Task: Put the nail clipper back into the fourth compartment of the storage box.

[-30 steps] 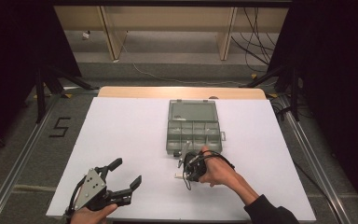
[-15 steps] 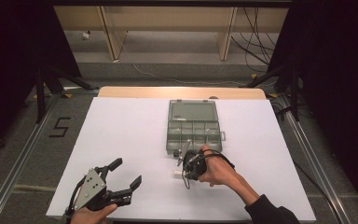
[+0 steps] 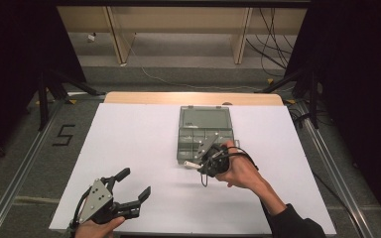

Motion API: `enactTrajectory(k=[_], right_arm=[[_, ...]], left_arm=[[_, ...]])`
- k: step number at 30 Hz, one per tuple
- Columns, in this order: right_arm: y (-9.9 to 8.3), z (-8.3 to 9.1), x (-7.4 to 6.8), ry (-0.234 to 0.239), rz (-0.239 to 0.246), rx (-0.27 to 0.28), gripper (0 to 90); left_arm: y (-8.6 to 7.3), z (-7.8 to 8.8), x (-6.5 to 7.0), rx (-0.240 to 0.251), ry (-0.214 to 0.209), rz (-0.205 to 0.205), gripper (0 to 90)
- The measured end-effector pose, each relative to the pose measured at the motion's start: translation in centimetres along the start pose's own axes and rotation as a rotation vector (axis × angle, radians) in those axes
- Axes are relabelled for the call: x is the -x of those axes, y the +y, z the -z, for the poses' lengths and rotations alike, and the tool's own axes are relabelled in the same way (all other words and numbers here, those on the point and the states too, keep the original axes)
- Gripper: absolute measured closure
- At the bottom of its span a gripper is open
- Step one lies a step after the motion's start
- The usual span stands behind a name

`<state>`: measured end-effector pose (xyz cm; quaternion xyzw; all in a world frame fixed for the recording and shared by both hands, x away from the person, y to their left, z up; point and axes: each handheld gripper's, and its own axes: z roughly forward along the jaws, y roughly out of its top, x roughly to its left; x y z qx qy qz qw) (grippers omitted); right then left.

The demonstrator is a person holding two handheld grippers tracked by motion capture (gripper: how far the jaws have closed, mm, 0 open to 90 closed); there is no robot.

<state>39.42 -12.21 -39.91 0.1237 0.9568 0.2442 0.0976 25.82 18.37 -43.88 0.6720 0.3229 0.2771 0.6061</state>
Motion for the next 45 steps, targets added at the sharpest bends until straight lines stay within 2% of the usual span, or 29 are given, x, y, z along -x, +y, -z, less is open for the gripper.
enactTrajectory(k=[7,8,12,21,28,29,30,34,35,36,39,40,43,45], right_arm=[[-0.8,1.8,1.9,-0.08,-0.055,0.084,77.7],[-0.9,1.9,2.1,-0.078,-0.071,0.084,77.7],[-1.5,2.2,3.0,-0.101,-0.111,0.102,77.7],[-3.0,2.3,5.2,-0.211,-0.204,0.155,77.7],[-4.0,2.1,6.6,-0.231,-0.27,0.163,77.7],[-4.2,1.9,6.7,-0.242,-0.272,0.168,77.7],[-4.3,1.8,6.9,-0.255,-0.291,0.174,77.7],[-4.9,1.3,7.6,-0.277,-0.311,0.18,77.7],[-5.0,1.4,7.8,-0.259,-0.321,0.164,77.7],[-5.2,1.1,8.0,-0.28,-0.327,0.177,77.7],[-5.5,0.8,8.4,-0.291,-0.353,0.176,77.7],[-5.6,0.8,8.5,-0.277,-0.364,0.164,77.7],[-5.9,0.2,8.9,-0.299,-0.379,0.174,77.6],[-6.1,0.2,9.1,-0.288,-0.388,0.157,77.7]], left_arm=[[0.0,0.0,0.0,0.0,0.001,0.002,15.8],[0.0,0.0,0.0,0.001,0.001,0.002,15.8],[0.0,0.0,0.0,0.002,0.0,0.002,15.8],[0.0,0.0,0.0,0.001,0.002,0.002,15.8],[-0.1,-0.2,0.0,0.014,-0.004,0.001,15.8],[0.0,0.0,0.0,-0.001,0.003,-0.002,15.8],[0.0,0.0,0.0,0.0,0.002,-0.003,15.8],[0.0,0.0,0.0,0.0,0.002,-0.001,15.8],[0.0,0.0,0.0,0.0,0.002,0.002,15.8],[0.0,0.0,0.0,0.0,0.002,0.003,15.8],[0.0,0.0,0.0,0.0,0.002,0.0,15.8],[0.0,0.0,0.0,0.001,0.001,0.002,15.8],[0.0,0.0,0.0,-0.001,0.002,0.002,15.8],[0.0,0.0,0.0,0.0,0.001,0.001,15.8]])
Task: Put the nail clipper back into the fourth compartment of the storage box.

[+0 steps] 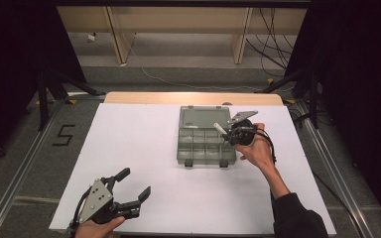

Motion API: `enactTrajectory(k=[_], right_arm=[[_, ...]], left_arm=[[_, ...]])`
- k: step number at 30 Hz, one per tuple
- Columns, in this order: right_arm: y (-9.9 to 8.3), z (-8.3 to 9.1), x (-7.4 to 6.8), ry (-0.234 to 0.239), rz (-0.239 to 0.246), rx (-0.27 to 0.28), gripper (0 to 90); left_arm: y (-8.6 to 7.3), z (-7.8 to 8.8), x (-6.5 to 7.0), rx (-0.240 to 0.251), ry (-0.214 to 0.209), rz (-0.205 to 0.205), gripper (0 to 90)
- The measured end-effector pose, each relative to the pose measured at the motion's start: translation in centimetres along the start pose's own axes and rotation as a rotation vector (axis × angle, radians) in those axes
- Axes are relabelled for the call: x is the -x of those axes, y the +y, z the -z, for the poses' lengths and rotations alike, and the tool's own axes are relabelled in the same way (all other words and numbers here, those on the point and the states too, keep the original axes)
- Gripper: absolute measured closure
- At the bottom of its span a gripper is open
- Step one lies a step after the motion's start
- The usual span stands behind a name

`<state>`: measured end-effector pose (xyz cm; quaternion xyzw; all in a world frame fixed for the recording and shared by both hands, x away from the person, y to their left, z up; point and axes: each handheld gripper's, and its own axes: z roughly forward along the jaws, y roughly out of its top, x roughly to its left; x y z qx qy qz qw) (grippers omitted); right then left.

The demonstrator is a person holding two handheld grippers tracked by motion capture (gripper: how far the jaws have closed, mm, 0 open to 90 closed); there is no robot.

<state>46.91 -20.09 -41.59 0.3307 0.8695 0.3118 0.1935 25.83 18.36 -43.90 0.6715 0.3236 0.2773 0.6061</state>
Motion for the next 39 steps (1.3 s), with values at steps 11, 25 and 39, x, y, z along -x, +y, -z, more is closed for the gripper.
enactTrajectory(k=[11,25,39], right_arm=[[-0.6,-1.2,1.0,-0.01,-0.047,0.012,77.6],[-1.2,-2.3,1.1,-0.008,-0.093,-0.01,77.5],[-1.0,-1.9,1.0,-0.011,-0.076,0.004,63.9]], left_arm=[[0.0,0.0,0.0,0.0,-0.001,0.001,15.8],[0.0,0.1,0.0,0.0,-0.002,0.0,15.8],[0.0,0.1,0.0,0.003,-0.004,0.001,15.8]])
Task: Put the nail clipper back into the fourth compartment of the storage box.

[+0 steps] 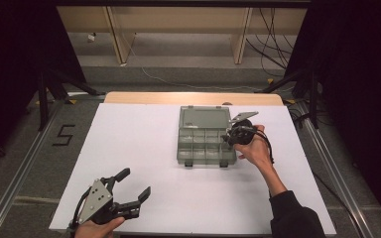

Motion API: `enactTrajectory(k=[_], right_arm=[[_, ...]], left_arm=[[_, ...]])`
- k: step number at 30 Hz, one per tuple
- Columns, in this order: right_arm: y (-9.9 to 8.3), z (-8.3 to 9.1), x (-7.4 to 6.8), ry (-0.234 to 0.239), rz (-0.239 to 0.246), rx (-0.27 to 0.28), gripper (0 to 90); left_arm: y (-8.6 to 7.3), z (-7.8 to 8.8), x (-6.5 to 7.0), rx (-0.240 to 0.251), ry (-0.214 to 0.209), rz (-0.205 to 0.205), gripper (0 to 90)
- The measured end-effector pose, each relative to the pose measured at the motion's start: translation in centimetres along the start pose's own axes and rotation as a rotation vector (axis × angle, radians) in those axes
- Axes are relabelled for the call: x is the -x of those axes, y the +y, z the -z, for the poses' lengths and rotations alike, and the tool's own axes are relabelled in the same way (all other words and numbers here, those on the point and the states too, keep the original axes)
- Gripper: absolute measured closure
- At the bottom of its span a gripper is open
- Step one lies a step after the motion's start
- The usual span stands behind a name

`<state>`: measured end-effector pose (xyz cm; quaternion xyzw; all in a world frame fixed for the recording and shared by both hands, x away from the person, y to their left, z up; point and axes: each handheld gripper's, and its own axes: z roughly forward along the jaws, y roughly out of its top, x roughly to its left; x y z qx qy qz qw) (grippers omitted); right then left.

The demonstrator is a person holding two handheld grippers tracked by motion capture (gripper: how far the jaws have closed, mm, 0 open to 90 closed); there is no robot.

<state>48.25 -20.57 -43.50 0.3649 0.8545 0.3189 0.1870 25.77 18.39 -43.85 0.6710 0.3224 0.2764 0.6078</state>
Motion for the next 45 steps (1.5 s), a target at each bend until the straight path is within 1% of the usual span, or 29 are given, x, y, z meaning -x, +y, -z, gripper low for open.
enactTrajectory(k=[1,2,3,4,5,6,7,8,9,10,11,12,13,14,16,19,21,22,25,27,28,29,31,32,34,36,37,44,45], right_arm=[[0.1,0.1,-0.2,0.0,-0.01,0.012,62.3],[0.2,0.3,-0.2,0.012,0.001,-0.004,61.0],[0.3,0.4,-0.4,0.015,-0.006,0.002,60.0],[0.3,0.5,-0.4,0.012,0.013,0.007,58.3],[0.4,0.6,-0.4,0.016,0.016,0.007,56.3],[0.4,0.6,-0.6,0.014,0.01,0.016,53.8],[0.4,0.6,-0.6,0.014,0.01,0.016,53.8],[0.6,0.8,-1.0,0.012,-0.011,0.032,50.3],[0.6,0.8,-1.0,0.003,0.008,0.049,48.9],[0.6,0.8,-1.0,0.003,0.008,0.049,48.9],[0.9,1.2,-1.3,0.021,0.0,0.034,45.4],[0.9,1.2,-1.3,0.021,0.0,0.034,45.4],[1.0,1.4,-1.5,0.023,0.013,0.057,42.1],[1.1,1.6,-1.7,0.028,-0.008,0.059,41.1],[1.3,2.0,-1.9,0.032,-0.002,0.077,39.9],[1.4,2.5,-2.1,0.039,-0.008,0.103,36.7],[1.5,2.9,-2.4,0.047,-0.027,0.122,35.4],[1.6,3.0,-2.4,0.048,-0.01,0.139,34.7],[1.8,3.5,-2.8,0.053,-0.011,0.154,31.7],[1.8,3.6,-3.0,0.055,-0.006,0.159,31.6],[2.0,3.7,-3.3,0.061,-0.001,0.182,31.7],[2.0,3.7,-3.3,0.06,0.007,0.188,31.7],[2.1,3.8,-3.7,0.077,0.007,0.186,31.7],[2.2,3.9,-3.8,0.073,0.015,0.192,31.6],[2.2,3.9,-4.0,0.076,0.003,0.193,31.6],[2.3,4.1,-4.1,0.079,0.012,0.212,31.3],[2.3,4.2,-4.2,0.084,0.003,0.211,31.1],[2.4,4.5,-4.4,0.089,0.009,0.224,29.3],[2.4,4.7,-4.6,0.089,0.013,0.236,29.0]], left_arm=[[0.0,0.0,0.0,0.0,0.0,0.0,15.8],[0.0,0.0,0.0,0.0,0.0,0.0,15.8],[0.0,0.0,0.0,0.001,0.0,0.001,15.8],[0.0,0.0,0.0,0.001,0.0,0.001,15.8],[0.0,0.0,0.0,0.0,0.0,0.0,15.8],[0.0,0.0,0.0,0.0,0.0,0.0,15.8],[0.0,0.0,0.0,0.0,0.0,0.0,15.8],[0.0,0.0,0.0,0.0,0.001,0.0,15.8],[0.0,0.0,0.0,0.0,0.001,0.0,15.8],[0.0,0.0,0.0,0.0,0.001,0.0,15.8],[0.0,0.0,0.0,0.001,0.001,0.001,15.8],[0.0,0.0,0.0,0.001,0.001,0.001,15.8],[0.0,0.0,0.0,0.0,0.001,0.0,15.8],[0.0,0.0,0.0,0.0,0.001,0.0,15.8],[0.0,0.0,0.0,0.003,0.002,0.0,15.8],[0.0,0.0,0.0,0.002,0.002,0.0,15.8],[0.0,0.0,0.0,0.002,0.002,0.0,15.8],[0.0,0.0,0.0,0.002,0.002,0.0,15.8],[0.0,0.0,0.0,0.001,0.002,0.001,15.8],[0.0,0.0,0.0,0.001,0.002,0.001,15.8],[0.0,0.0,0.0,0.0,0.002,-0.001,15.8],[0.0,0.0,0.0,0.002,0.003,0.0,15.8],[0.0,0.0,-0.1,0.003,0.003,-0.001,15.8],[0.0,0.0,0.0,0.003,0.003,-0.001,15.8],[0.0,0.1,0.0,-0.002,0.004,0.0,15.8],[0.0,0.0,0.0,0.003,0.003,-0.001,15.8],[0.0,0.0,0.0,0.003,0.003,-0.002,15.8],[0.1,0.1,0.0,-0.004,0.006,-0.001,15.8],[0.1,0.1,0.0,-0.002,0.004,-0.001,15.8]])
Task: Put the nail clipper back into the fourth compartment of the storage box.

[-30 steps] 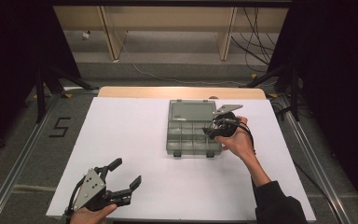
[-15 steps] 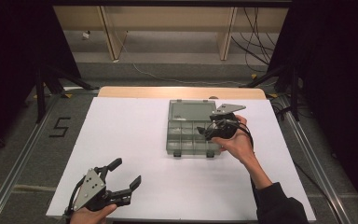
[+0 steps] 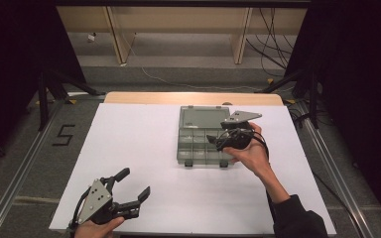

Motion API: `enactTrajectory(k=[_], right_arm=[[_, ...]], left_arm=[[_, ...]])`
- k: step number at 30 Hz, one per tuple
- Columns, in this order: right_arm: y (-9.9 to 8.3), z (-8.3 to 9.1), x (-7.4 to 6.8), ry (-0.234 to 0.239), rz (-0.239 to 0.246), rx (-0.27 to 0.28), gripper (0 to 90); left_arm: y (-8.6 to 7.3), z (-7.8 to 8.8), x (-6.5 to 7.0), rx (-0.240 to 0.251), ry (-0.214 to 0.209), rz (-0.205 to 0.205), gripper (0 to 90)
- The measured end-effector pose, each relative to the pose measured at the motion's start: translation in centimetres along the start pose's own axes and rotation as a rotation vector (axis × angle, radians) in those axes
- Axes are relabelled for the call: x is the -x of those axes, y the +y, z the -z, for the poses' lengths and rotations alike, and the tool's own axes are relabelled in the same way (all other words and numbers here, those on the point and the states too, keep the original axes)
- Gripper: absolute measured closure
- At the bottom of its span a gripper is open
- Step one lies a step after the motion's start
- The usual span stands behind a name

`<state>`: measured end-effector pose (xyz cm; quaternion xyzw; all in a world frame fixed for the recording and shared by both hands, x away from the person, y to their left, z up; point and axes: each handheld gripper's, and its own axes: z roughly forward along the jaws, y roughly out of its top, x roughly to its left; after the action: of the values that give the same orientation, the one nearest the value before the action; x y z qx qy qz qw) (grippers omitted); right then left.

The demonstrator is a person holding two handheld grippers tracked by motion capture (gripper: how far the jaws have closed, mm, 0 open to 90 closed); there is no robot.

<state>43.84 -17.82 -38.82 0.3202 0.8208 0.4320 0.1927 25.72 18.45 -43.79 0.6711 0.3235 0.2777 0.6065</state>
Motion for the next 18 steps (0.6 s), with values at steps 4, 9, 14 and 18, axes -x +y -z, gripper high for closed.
enactTrajectory(k=[4,9,14,18], right_arm=[[0.1,0.3,-0.4,-0.004,-0.02,0.024,28.8],[0.4,1.0,-1.0,0.02,-0.007,0.065,27.7],[0.4,1.3,-1.6,0.028,0.01,0.091,27.5],[0.4,1.8,-2.5,0.054,0.019,0.113,27.0]], left_arm=[[0.0,0.0,0.0,-0.001,0.001,0.0,15.8],[0.0,0.0,0.0,-0.001,0.003,0.0,15.8],[0.0,0.0,-0.1,0.001,0.004,0.001,15.8],[-0.1,-0.1,-0.3,0.004,0.01,0.002,15.8]])
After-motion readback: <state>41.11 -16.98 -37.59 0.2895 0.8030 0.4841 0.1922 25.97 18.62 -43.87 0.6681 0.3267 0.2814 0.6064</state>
